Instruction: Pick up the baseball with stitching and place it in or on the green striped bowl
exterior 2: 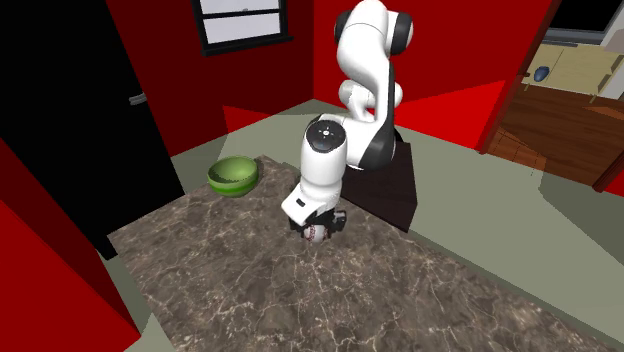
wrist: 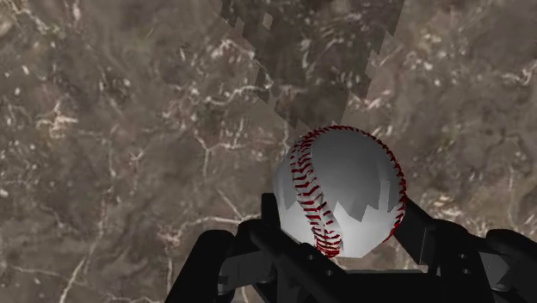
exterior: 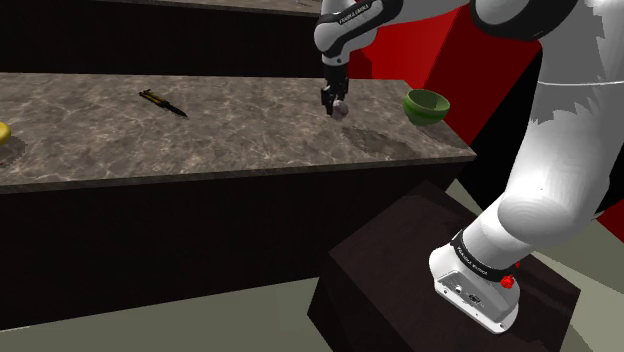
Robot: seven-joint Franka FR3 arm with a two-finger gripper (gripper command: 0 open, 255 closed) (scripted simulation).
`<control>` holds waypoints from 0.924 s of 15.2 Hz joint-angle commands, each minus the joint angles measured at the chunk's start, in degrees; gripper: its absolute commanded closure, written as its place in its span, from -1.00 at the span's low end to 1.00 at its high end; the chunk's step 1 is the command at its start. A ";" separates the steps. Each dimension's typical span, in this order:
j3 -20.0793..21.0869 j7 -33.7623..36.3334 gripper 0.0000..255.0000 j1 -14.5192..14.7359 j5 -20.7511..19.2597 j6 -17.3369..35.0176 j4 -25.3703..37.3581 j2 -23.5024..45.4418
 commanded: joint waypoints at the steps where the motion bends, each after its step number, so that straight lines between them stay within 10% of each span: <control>1: 0.00 -0.05 1.00 0.04 0.00 -1.12 0.29 -0.82; 14: -0.03 -0.69 1.00 0.14 0.05 -9.53 4.83 -4.71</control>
